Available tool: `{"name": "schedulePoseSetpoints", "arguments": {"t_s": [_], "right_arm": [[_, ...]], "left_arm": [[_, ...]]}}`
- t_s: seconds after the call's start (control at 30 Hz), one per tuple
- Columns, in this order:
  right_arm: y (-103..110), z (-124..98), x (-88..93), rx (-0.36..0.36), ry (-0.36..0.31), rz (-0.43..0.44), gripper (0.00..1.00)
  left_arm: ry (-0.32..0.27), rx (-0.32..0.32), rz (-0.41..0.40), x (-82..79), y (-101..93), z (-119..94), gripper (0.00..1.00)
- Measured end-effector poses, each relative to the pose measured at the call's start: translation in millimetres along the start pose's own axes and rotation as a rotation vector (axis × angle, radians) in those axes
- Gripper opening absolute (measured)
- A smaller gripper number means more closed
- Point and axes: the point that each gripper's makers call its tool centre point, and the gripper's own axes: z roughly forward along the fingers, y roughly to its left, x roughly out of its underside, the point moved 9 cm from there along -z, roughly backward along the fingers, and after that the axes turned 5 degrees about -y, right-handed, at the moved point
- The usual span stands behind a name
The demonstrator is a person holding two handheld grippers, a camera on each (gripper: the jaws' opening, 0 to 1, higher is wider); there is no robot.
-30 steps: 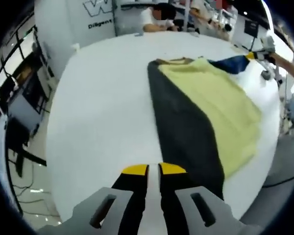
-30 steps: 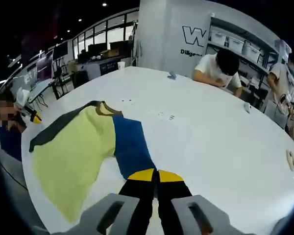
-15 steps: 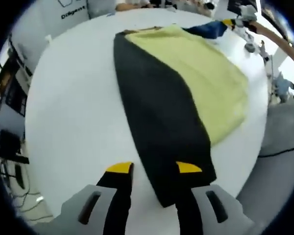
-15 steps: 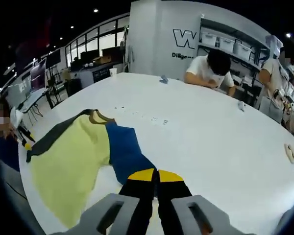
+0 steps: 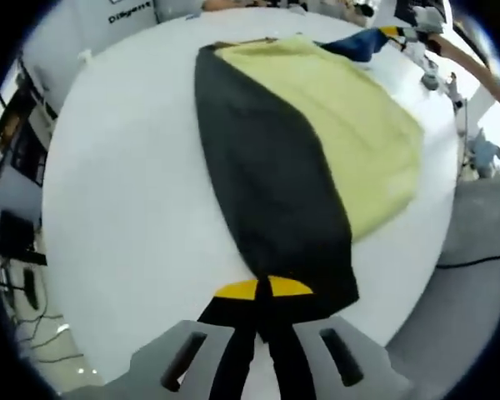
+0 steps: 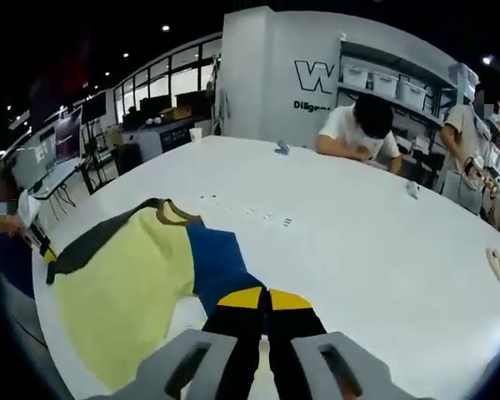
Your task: Fold the garment on the visible template until the final outline fits inside the template.
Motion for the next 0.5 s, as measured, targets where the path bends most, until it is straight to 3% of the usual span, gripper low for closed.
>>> {"name": "schedulePoseSetpoints", "arguments": {"t_s": [0.23, 0.33, 0.4, 0.43, 0.5], "right_arm": [[-9, -2, -4.2, 0.017, -0.046, 0.033, 0.00], [-19, -2, -3.5, 0.025, -0.051, 0.051, 0.00], [-18, -3, -4.5, 0.030, -0.057, 0.055, 0.00], [-18, -3, -3.7, 0.040, -0.060, 0.057, 0.00], [-22, -1, -4.3, 0.048, -0.061, 0.057, 0.00]], "left_arm": [[-0.036, 0.047, -0.014, -15.2, 16.7, -27, 0.06], [0.003, 0.052, 0.023, -26.1, 26.2, -37, 0.06], [0.021, 0.051, 0.054, -32.8, 37.6, -37, 0.06], [0.024, 0.032, 0.058, -39.5, 54.6, -38, 0.06], [0.018, -0.005, 0.056, -47.7, 68.8, -39, 0.06]]}}
